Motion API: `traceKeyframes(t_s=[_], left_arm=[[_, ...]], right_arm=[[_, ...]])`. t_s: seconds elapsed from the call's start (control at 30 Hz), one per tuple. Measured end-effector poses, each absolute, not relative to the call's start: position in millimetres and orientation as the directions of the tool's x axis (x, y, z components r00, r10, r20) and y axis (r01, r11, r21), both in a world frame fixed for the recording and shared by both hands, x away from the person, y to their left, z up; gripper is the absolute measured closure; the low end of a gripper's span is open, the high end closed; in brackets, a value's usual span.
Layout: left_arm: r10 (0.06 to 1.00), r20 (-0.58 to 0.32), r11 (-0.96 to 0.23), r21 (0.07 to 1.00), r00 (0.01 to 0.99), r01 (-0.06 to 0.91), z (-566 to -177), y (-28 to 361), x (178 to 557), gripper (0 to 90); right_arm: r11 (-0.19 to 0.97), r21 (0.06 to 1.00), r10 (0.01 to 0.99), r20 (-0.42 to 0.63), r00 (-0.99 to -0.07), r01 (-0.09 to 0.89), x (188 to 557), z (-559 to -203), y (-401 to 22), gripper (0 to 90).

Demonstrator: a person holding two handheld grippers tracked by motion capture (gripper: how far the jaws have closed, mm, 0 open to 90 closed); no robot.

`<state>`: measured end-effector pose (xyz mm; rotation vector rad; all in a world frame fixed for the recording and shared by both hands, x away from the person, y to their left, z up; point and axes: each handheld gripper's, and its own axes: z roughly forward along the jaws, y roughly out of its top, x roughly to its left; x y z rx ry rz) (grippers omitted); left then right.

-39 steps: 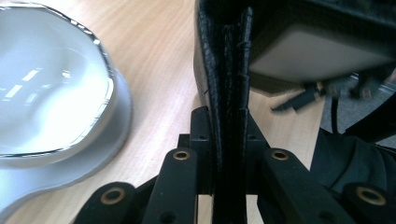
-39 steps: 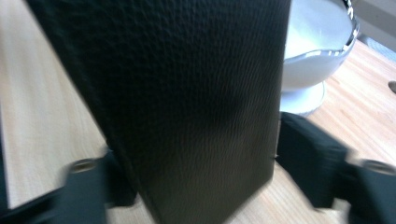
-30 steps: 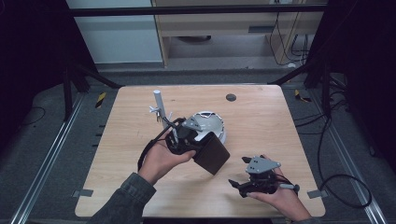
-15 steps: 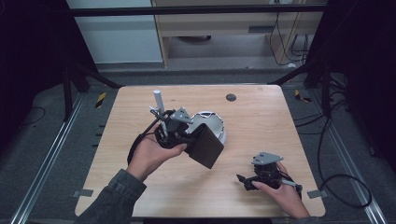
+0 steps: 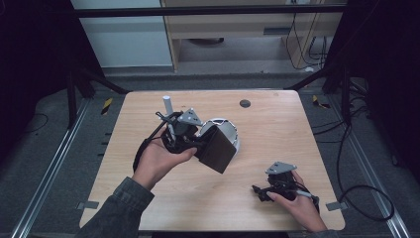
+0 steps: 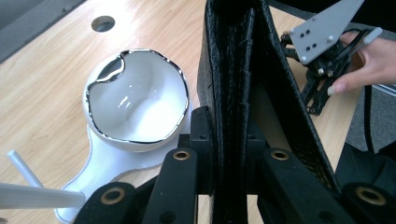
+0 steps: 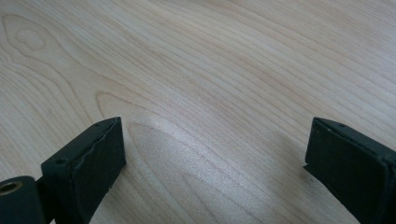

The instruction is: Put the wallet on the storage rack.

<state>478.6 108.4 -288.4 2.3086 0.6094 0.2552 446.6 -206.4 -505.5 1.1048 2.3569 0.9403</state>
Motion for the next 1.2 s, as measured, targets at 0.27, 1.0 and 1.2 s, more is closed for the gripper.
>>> traceKeyframes(t_s=[0.27, 1.0, 1.2], left_arm=[[0.513, 0.017, -0.606, 0.715, 0.858, 0.348, -274, 107, 484, 80.8], [0.618, 0.022, -0.537, 0.742, 0.786, 0.401, -271, 103, 521, 80.9], [0.628, 0.017, -0.539, 0.731, 0.778, 0.418, -283, 100, 530, 80.9]], right_arm=[[0.460, 0.697, 0.789, -0.037, -0.613, 0.550, 449, -508, -207, 4.0], [0.427, 0.715, 0.799, -0.012, -0.601, 0.554, 450, -512, -210, 1.2], [0.426, 0.718, 0.799, -0.014, -0.601, 0.551, 451, -512, -210, 0.9]])
